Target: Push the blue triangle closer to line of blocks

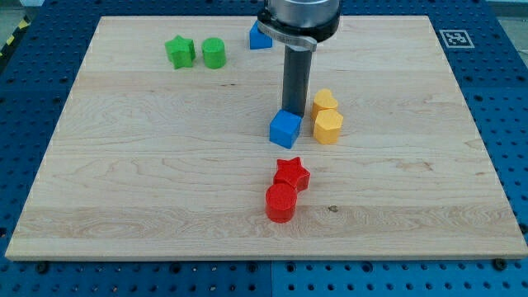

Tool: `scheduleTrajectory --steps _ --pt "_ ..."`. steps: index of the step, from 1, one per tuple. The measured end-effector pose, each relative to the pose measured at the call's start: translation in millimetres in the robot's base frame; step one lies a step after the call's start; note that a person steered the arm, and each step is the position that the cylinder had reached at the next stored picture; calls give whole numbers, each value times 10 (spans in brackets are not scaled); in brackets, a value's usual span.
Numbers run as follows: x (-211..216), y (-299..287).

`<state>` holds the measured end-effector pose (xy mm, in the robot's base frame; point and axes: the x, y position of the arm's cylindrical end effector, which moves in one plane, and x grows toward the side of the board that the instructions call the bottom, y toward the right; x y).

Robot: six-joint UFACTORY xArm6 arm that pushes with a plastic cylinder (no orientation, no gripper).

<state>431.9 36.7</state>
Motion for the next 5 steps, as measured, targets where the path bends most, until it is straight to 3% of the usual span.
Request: scheduleTrajectory --steps 3,5 --pt "212 0" --pt "-814 0"
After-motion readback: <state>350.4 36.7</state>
